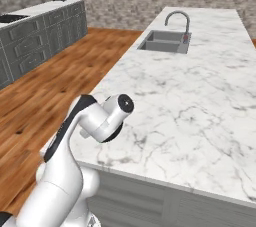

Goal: Pick the water bottle, can, milk from the counter and place them in the open cabinet.

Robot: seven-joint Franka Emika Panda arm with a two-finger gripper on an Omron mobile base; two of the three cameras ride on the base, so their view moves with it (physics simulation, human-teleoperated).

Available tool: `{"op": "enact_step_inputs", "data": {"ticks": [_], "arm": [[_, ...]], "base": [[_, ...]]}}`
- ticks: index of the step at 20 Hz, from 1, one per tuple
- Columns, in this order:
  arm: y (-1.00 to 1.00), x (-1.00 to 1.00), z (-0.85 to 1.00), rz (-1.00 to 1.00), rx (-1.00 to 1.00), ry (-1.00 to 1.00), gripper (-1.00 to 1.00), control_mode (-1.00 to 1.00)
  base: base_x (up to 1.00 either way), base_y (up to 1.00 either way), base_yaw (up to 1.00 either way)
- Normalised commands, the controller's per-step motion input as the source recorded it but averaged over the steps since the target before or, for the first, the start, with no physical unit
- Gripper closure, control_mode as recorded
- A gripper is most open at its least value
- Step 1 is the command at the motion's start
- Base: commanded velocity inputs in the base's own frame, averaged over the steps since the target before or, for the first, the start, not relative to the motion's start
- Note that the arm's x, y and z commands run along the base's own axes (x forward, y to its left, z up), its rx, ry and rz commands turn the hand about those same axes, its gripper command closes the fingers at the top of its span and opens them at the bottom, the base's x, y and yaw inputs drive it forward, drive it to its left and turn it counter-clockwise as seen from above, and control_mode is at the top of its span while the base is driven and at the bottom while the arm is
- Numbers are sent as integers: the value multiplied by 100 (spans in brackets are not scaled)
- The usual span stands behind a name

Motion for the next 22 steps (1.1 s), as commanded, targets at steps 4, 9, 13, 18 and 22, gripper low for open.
{"op": "enact_step_inputs", "data": {"ticks": [4,9,13,18,22], "arm": [[-11,33,-11,1,0,5,-100,-100],[-3,14,-16,2,0,15,-100,-100],[0,50,-43,0,0,14,-100,-100],[0,41,-35,0,2,5,-100,-100],[-1,13,-1,0,11,0,-100,-100]], "base": [[0,0,0],[0,0,0],[0,0,0],[0,0,0],[0,0,0]]}}
